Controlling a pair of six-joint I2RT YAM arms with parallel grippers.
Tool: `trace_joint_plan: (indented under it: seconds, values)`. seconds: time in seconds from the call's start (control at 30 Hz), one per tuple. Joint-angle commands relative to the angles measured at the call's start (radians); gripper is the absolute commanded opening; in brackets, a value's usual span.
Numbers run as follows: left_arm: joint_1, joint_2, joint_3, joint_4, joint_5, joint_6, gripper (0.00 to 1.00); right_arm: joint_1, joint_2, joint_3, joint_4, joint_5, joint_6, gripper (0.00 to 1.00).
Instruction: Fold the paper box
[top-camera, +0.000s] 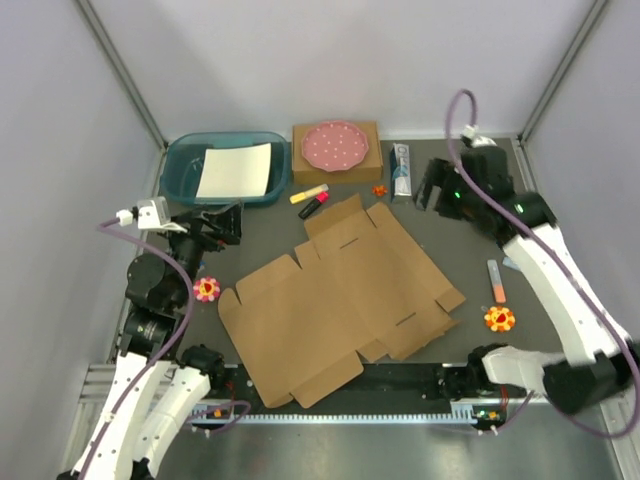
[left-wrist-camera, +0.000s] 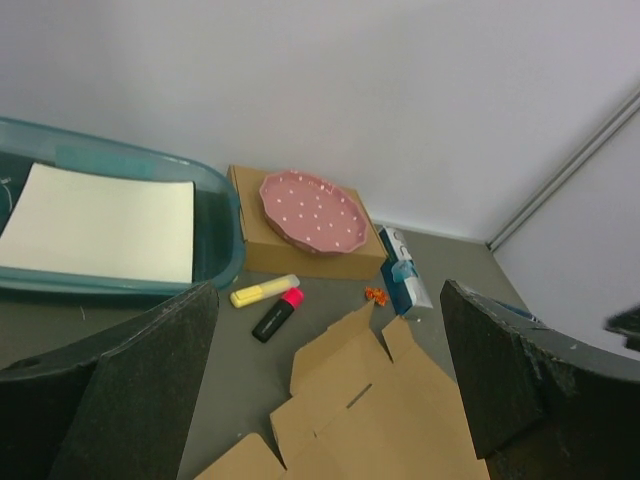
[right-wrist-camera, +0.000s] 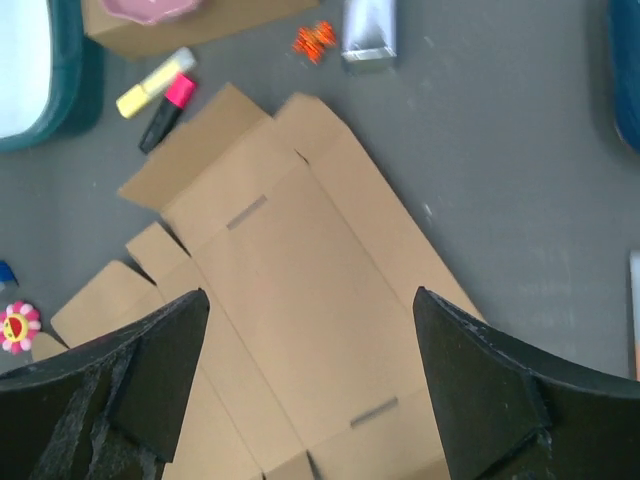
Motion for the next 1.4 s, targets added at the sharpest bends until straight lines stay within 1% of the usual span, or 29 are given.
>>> trace_joint_plan:
  seconds: [0.0, 0.03, 0.07, 0.1, 0.13, 0.17, 0.2, 0.3, 0.4, 0.43, 0.47, 0.5, 0.53, 0.57, 0.6, 0.63, 0.67, 0.77, 0.83, 0.87, 0.9, 0.97, 1.03, 1.07, 1.37]
  values:
    - [-0.002, 0.000, -0.060, 0.045, 0.048, -0.039, 0.98, 0.006, -0.277, -0.275, -0.008, 0.139, 0.285, 0.84]
    - [-0.002, 0.004, -0.067, 0.051, 0.057, -0.041, 0.98, 0.005, -0.366, -0.407, -0.006, 0.111, 0.334, 0.84]
    - [-0.002, 0.012, -0.071, 0.051, 0.069, -0.044, 0.98, 0.006, -0.406, -0.472, 0.004, 0.080, 0.429, 0.84]
    - [-0.002, 0.033, -0.075, 0.051, 0.104, -0.052, 0.98, 0.008, -0.441, -0.531, 0.017, 0.028, 0.472, 0.84]
    - [-0.002, 0.050, -0.078, 0.088, 0.123, -0.052, 0.98, 0.006, -0.518, -0.637, 0.027, 0.005, 0.506, 0.85]
    - [-0.002, 0.067, -0.081, 0.108, 0.149, -0.056, 0.98, 0.008, -0.547, -0.680, 0.035, -0.009, 0.563, 0.86]
    - [-0.003, 0.114, -0.072, 0.108, 0.195, -0.058, 0.98, 0.008, -0.576, -0.743, 0.034, -0.017, 0.580, 0.87]
    - [-0.009, 0.236, -0.036, 0.108, 0.288, -0.046, 0.98, 0.008, -0.639, -0.799, 0.015, -0.024, 0.617, 0.89]
    - [-0.046, 0.363, 0.009, 0.105, 0.324, 0.011, 0.98, 0.009, -0.644, -0.804, 0.011, -0.021, 0.603, 0.89]
    - [-0.092, 0.398, 0.027, 0.103, 0.319, 0.036, 0.98, 0.008, -0.646, -0.804, 0.012, -0.018, 0.599, 0.89]
    - [-0.123, 0.476, 0.053, 0.091, 0.306, 0.098, 0.98, 0.009, -0.646, -0.802, 0.017, -0.015, 0.592, 0.89]
    - [-0.155, 0.519, 0.119, 0.067, 0.290, 0.135, 0.98, 0.009, -0.638, -0.796, 0.020, -0.021, 0.585, 0.89]
    - [-0.216, 0.567, 0.161, -0.005, 0.242, 0.175, 0.98, 0.009, -0.632, -0.788, 0.027, -0.023, 0.573, 0.89]
    - [-0.241, 0.654, 0.197, -0.036, 0.214, 0.242, 0.98, 0.009, -0.627, -0.781, 0.029, -0.023, 0.551, 0.89]
    - [-0.258, 0.696, 0.269, -0.060, 0.209, 0.269, 0.98, 0.008, -0.617, -0.762, 0.031, -0.021, 0.536, 0.89]
    - [-0.270, 0.734, 0.294, -0.097, 0.215, 0.293, 0.98, 0.009, -0.612, -0.753, 0.031, -0.021, 0.523, 0.89]
    - [-0.272, 0.798, 0.314, -0.110, 0.210, 0.339, 0.98, 0.009, -0.609, -0.745, 0.031, -0.017, 0.498, 0.89]
    - [-0.270, 0.889, 0.363, -0.146, 0.168, 0.427, 0.98, 0.009, -0.616, -0.721, 0.046, -0.023, 0.453, 0.89]
    - [-0.269, 0.926, 0.394, -0.154, 0.132, 0.436, 0.98, 0.009, -0.618, -0.722, 0.063, -0.043, 0.439, 0.89]
    - [-0.266, 0.967, 0.409, -0.165, 0.125, 0.485, 0.98, 0.009, -0.615, -0.721, 0.081, -0.061, 0.425, 0.89]
    - [-0.264, 0.992, 0.425, -0.170, 0.121, 0.499, 0.97, 0.009, -0.613, -0.721, 0.092, -0.070, 0.418, 0.89]
    - [-0.259, 1.068, 0.492, -0.189, 0.124, 0.537, 0.94, 0.008, -0.600, -0.719, 0.104, -0.075, 0.398, 0.89]
    - [-0.259, 1.121, 0.552, -0.245, 0.157, 0.566, 0.88, 0.008, -0.598, -0.713, 0.112, -0.112, 0.364, 0.89]
    - [-0.259, 1.170, 0.601, -0.260, 0.166, 0.582, 0.87, 0.009, -0.600, -0.712, 0.112, -0.115, 0.353, 0.89]
    - [-0.255, 1.392, 0.779, -0.323, 0.140, 0.613, 0.86, 0.009, -0.630, -0.710, 0.117, -0.144, 0.307, 0.89]
